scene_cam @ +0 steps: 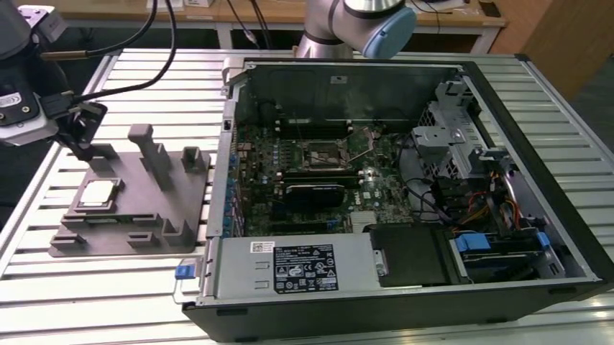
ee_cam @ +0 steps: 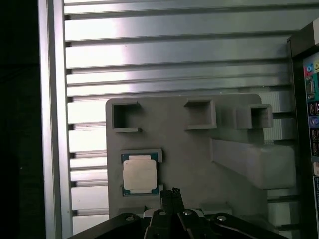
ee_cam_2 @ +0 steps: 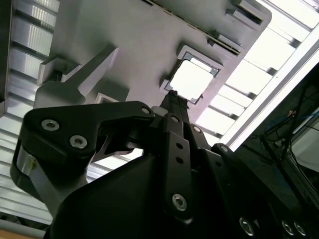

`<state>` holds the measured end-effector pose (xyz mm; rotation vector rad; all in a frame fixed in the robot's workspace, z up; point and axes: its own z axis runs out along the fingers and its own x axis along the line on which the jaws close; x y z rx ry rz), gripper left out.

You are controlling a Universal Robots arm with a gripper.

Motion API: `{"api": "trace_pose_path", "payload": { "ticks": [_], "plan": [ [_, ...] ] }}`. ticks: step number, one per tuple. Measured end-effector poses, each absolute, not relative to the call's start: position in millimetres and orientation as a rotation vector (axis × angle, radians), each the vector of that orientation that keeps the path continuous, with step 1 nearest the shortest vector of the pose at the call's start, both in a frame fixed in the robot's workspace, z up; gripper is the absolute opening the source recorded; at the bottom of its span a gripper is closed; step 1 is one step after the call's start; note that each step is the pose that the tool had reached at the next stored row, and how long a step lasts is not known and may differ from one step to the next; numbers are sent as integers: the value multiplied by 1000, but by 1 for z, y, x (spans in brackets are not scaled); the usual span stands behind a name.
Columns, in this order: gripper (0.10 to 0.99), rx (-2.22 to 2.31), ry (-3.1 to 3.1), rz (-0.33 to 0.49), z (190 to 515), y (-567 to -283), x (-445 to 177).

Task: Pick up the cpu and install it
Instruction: 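Pick up the cpu and move it towards the insertion slot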

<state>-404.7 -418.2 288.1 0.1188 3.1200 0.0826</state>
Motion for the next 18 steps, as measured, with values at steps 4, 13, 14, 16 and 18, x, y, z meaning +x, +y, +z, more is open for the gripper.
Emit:
{"api": "trace_pose_path", "payload": {
  "ticks": [4, 13, 14, 16, 18],
  "plan": [
    [106, 119, 3120, 83, 282, -418, -405],
    [106, 119, 3120, 82, 275, -418, -405],
    [106, 119, 3120, 82, 274, -418, -405],
    [106, 119, 3120, 81, 272, -418, -405],
    [106, 119, 3120, 80, 269, -418, -405]
  ]
}}
